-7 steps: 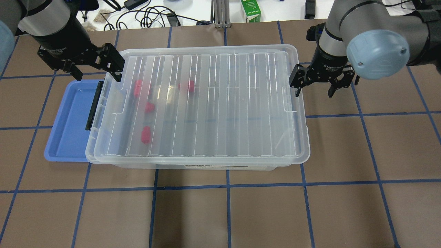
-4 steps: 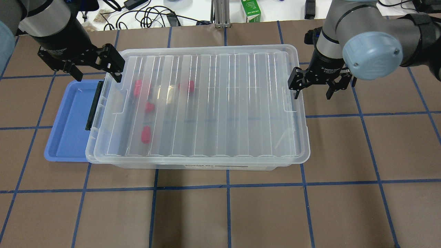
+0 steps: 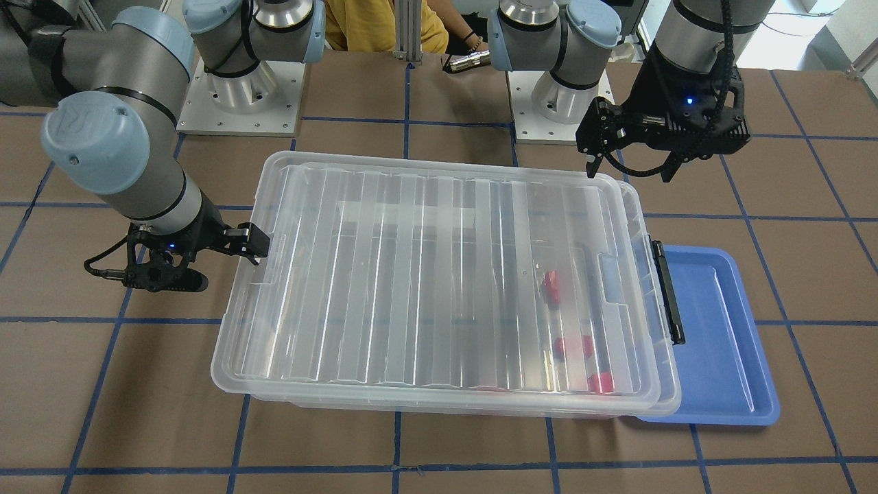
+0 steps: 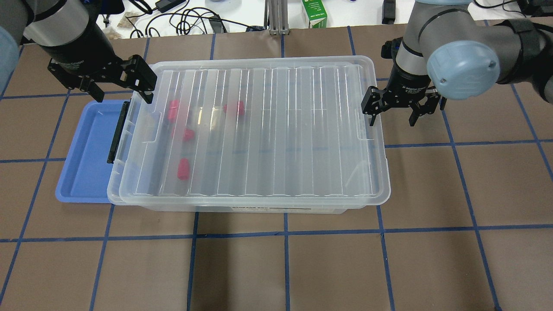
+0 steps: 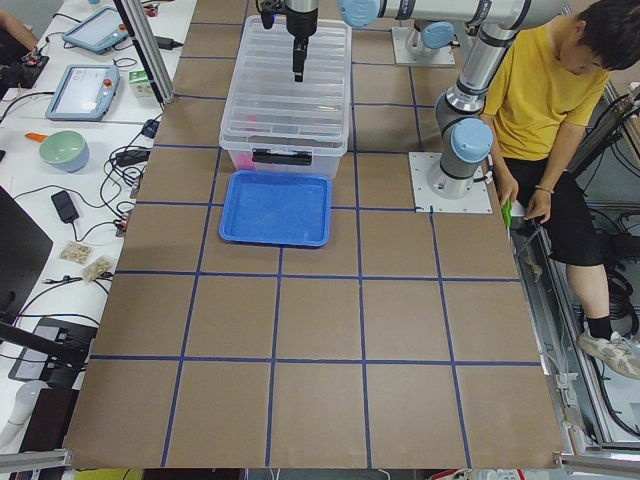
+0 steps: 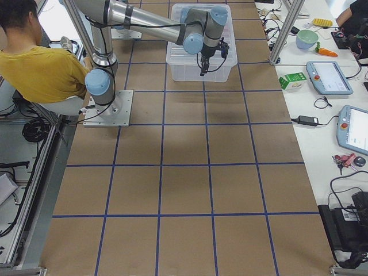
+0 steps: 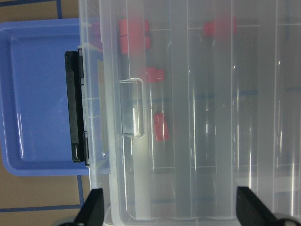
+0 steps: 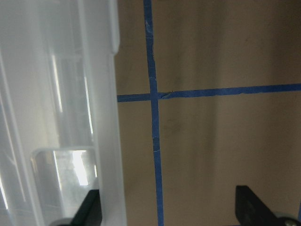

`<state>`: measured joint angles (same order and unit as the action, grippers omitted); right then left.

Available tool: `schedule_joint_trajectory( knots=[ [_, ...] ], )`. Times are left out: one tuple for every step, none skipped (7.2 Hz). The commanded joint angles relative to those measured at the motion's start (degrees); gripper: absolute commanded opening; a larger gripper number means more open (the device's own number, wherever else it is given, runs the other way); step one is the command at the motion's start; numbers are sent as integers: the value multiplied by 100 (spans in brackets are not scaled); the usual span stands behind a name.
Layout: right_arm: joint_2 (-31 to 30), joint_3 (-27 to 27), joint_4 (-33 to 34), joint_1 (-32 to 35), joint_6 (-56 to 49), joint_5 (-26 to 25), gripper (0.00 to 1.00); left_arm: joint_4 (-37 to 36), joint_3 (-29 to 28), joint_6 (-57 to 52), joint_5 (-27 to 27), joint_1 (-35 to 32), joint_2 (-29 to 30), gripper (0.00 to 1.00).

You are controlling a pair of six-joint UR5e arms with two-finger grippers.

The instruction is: Place red block in blue tray from box

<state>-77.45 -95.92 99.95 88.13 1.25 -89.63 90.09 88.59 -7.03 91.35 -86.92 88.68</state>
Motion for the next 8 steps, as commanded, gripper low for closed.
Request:
schedule_joint_trajectory(
  knots=[
    [11,4,164,-50,-72,-37,100,0,9,0,-3,0,0,100],
    [2,21,183,-163,-116,-37,100,0,9,0,-12,0,0,100],
    [2,21,174,-304,-290,-37,100,0,9,0,-3,0,0,100],
    [-7,30,174,-383,-397,-46,100,0,9,0,6,0,0,100],
    [-7,47,174,-410,-432,-46,100,0,9,0,6,0,-9,100],
    [-24,48,174,-471,-624,-46,100,0,9,0,6,0,-9,100],
    [-33,48,183,-550,-809,-54,100,0,9,0,6,0,-9,100],
    [-42,48,174,-664,-880,-89,100,0,9,0,6,0,-9,100]
  ],
)
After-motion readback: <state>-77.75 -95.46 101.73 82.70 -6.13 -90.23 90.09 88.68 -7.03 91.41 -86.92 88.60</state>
